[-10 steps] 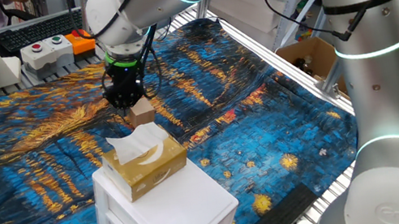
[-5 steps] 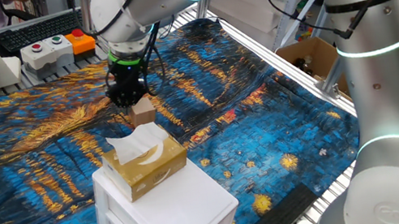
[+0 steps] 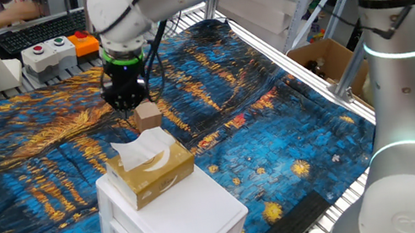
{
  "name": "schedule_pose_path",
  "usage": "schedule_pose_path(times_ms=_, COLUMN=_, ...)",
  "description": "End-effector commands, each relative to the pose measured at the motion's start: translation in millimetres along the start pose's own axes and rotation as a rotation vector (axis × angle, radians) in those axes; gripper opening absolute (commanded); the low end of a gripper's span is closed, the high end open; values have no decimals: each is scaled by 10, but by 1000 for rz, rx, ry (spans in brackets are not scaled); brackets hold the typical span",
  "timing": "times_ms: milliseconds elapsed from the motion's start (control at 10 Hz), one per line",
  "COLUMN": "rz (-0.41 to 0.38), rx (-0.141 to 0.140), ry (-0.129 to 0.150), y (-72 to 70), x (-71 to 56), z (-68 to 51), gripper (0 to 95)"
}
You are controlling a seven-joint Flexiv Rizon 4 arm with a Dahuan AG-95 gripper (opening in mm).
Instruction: Approach and touch the side of the small block
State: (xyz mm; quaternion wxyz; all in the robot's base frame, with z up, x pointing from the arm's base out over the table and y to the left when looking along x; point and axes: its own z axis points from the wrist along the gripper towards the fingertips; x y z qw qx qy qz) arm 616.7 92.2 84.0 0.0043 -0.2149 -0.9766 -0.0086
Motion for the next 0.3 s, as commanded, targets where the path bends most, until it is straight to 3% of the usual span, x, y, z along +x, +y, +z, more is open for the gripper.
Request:
schedule_pose_path(times_ms=100, rz=22, rx=6, ry=-13, y=12, x=56, z=-80, gripper=0)
schedule_pose_path(times_ms=300, rz=41, rx=17, ry=-20, y=15, x=84, z=-104, gripper=0)
